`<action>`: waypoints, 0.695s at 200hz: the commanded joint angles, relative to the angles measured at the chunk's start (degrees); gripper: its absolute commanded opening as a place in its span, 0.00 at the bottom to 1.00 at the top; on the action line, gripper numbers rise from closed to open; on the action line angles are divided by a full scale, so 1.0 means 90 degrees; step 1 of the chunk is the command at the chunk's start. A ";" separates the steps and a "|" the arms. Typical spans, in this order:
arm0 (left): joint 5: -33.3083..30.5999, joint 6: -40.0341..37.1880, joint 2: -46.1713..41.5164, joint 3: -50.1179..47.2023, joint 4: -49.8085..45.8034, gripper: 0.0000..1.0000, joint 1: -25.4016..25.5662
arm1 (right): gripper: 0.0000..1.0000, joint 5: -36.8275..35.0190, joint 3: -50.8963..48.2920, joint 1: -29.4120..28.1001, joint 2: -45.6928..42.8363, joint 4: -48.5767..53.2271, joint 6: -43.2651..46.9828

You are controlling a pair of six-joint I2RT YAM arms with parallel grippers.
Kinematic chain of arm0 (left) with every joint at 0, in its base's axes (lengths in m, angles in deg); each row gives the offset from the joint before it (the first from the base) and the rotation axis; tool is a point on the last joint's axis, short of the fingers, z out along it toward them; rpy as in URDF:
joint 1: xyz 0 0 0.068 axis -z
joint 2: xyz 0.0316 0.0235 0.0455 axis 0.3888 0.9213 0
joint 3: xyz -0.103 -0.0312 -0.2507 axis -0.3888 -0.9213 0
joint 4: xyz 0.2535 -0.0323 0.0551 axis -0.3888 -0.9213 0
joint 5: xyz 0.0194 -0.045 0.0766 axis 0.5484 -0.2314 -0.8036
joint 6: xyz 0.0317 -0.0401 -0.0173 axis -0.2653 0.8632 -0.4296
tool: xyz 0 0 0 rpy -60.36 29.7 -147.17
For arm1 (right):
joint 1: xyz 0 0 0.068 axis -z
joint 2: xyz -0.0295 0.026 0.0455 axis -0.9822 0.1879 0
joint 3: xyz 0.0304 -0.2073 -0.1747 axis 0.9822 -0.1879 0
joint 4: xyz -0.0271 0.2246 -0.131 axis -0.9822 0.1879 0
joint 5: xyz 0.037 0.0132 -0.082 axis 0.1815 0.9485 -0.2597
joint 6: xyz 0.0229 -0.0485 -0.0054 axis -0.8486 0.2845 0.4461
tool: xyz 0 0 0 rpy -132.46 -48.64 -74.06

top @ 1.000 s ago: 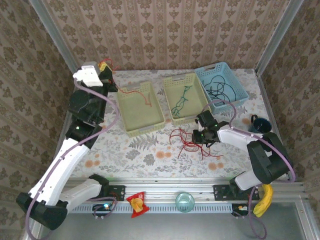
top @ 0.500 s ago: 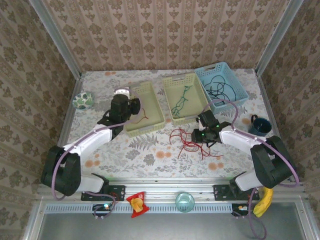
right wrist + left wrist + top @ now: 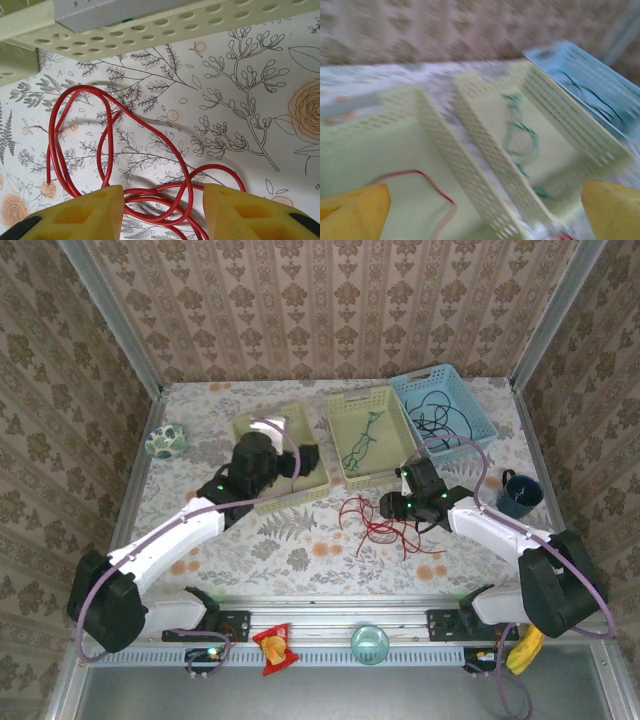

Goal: Untangle the cables

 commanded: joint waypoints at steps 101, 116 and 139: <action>0.0465 -0.0032 0.2621 0.0362 0.0642 0.69 0.1899 | 0.43 -0.0204 0.0006 -0.0103 0.0329 0.0264 0.0037; 0.0312 0.0093 0.2852 0.0446 0.0839 0.66 0.1901 | 0.43 -0.0239 -0.0014 -0.0108 0.0323 0.0279 0.0046; 0.0296 0.0156 0.3175 0.0711 0.0926 0.64 0.1907 | 0.43 -0.0241 -0.0067 -0.0109 0.0269 0.0294 0.0064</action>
